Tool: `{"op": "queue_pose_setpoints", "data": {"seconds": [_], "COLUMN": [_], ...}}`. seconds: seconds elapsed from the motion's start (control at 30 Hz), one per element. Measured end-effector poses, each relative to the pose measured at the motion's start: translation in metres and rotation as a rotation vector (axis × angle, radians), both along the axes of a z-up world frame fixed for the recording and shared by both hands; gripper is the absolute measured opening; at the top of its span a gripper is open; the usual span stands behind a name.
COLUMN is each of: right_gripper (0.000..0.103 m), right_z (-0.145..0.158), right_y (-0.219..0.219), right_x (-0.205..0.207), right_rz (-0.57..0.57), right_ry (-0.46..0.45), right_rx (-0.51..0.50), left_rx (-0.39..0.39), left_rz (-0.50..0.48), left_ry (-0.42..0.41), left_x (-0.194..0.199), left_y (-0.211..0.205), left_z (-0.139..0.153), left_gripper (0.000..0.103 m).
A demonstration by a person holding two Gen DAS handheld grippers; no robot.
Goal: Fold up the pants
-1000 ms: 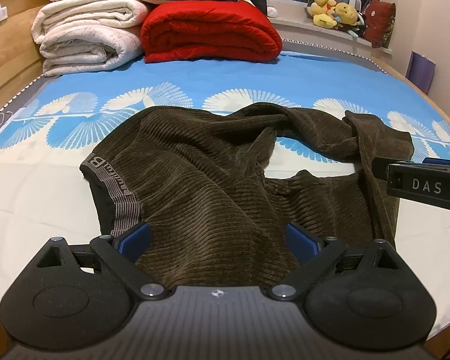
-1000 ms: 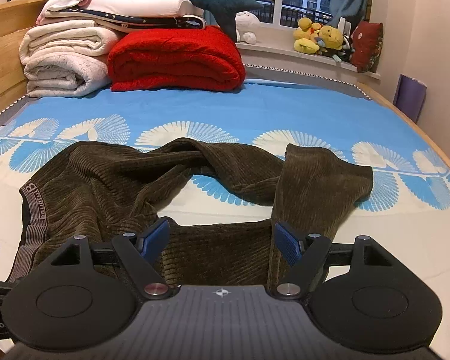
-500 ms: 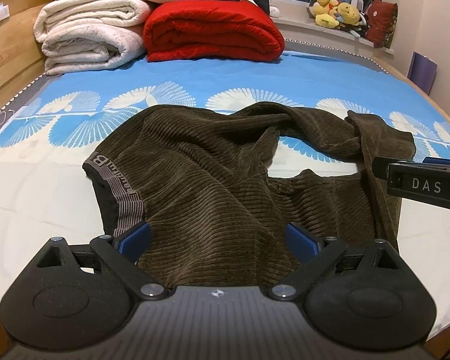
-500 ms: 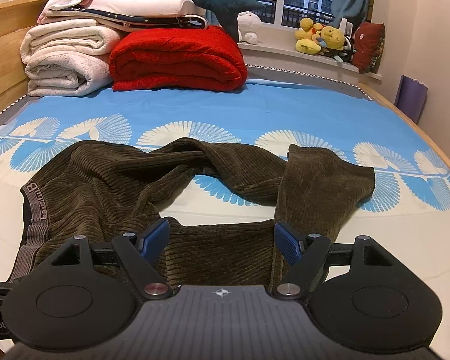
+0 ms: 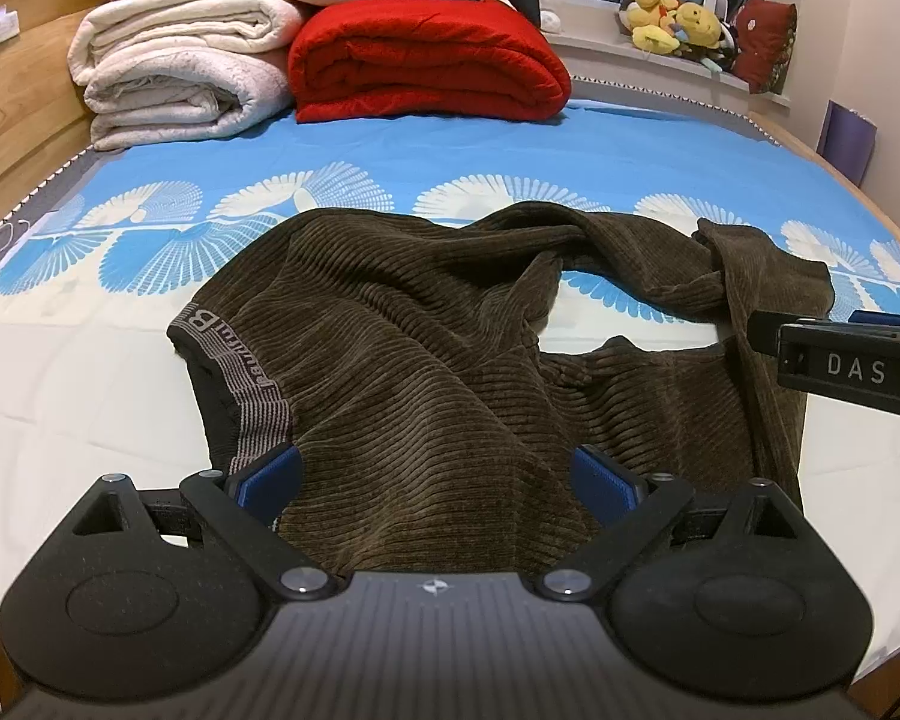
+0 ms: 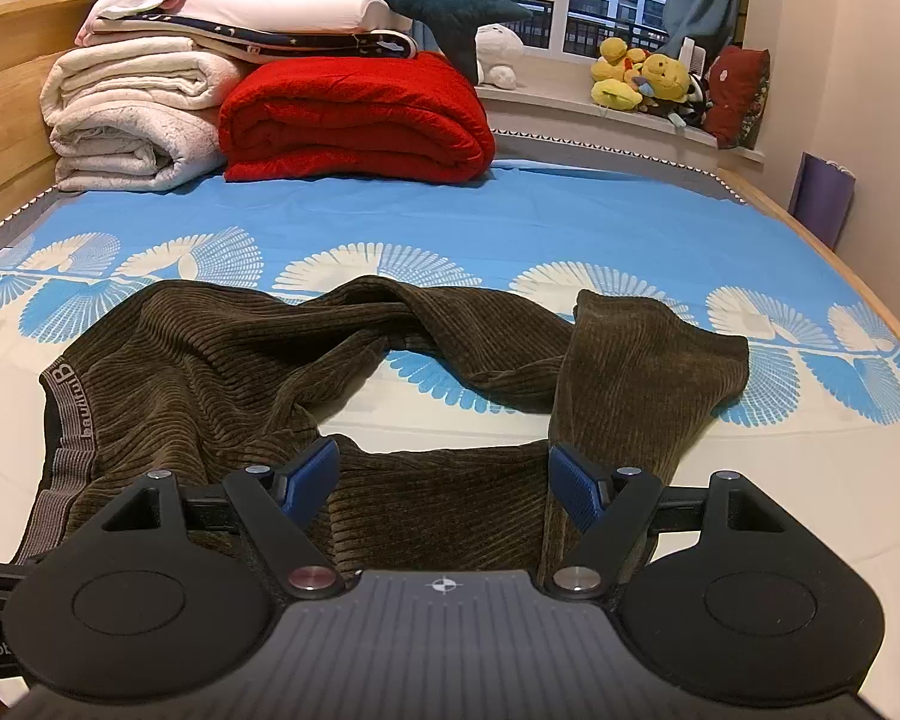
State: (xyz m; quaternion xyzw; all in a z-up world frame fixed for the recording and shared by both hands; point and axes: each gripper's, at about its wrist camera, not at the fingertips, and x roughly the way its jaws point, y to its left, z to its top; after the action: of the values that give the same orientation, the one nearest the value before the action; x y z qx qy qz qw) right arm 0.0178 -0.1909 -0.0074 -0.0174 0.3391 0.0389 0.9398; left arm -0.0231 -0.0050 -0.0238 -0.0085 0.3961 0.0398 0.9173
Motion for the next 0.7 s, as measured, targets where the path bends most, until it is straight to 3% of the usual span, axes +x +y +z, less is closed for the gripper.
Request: {"op": "queue_pose_setpoints", "data": {"seconds": [0.7], "right_gripper": [0.078], "right_z": [0.0000], "right_y": [0.0011], "right_x": [-0.0012], "right_rz": [-0.015], "right_ry": [-0.018], "right_rx": [0.003], "left_rx": [0.003], "left_rz": [0.006], "left_ry": [0.004], "left_x": [0.0009], "left_y": [0.0031], "left_z": [-0.0004], "left_gripper": [0.098]}}
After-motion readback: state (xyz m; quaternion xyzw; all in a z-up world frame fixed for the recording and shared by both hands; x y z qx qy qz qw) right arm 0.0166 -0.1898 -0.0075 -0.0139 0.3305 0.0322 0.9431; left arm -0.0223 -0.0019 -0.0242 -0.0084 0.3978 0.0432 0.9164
